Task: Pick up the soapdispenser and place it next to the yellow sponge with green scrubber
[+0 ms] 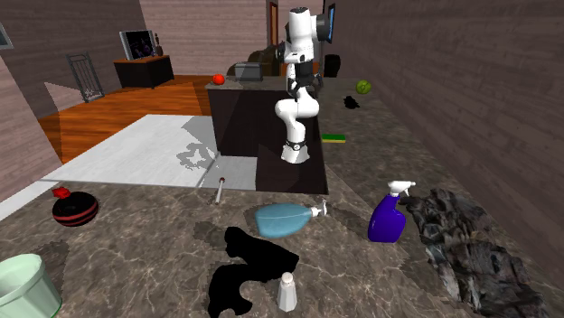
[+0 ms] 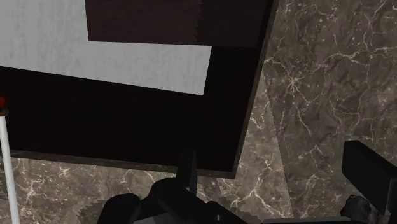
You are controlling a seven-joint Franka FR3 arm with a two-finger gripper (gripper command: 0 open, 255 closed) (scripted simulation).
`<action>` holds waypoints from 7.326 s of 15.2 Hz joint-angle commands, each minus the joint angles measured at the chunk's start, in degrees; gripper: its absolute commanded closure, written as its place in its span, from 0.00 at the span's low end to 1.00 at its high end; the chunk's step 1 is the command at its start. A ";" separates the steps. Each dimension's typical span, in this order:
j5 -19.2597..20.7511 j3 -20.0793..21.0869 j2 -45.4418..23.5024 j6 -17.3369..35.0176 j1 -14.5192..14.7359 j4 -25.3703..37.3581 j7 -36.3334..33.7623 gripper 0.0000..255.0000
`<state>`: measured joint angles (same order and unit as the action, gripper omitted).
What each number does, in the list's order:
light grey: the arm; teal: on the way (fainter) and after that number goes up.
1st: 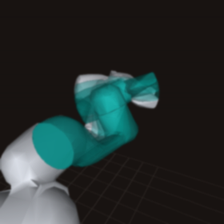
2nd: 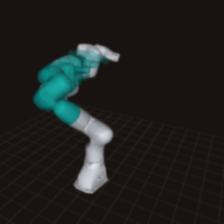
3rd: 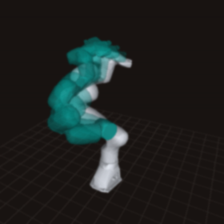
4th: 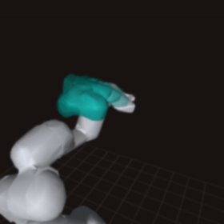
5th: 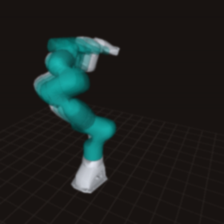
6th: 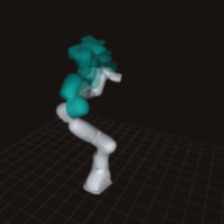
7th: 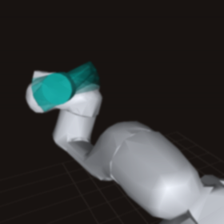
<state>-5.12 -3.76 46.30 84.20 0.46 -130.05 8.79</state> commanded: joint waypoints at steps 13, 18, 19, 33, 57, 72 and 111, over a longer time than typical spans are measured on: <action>-1.97 -1.58 -20.80 19.77 1.77 1.43 4.52 0.00; -3.62 -2.14 -30.98 25.97 2.53 5.47 6.69 0.00; -4.01 -2.23 -33.08 27.02 2.67 6.52 7.14 0.00; -9.91 -1.86 -63.66 34.46 2.82 29.62 12.54 0.00; -11.00 -1.17 -68.36 39.21 3.14 29.62 13.24 1.00; -9.66 -1.61 -65.02 31.54 3.18 34.16 11.23 1.00; -8.76 10.06 -23.13 31.72 14.22 -3.37 -11.61 1.00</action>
<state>-13.51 5.53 21.63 115.57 14.16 -131.78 -1.76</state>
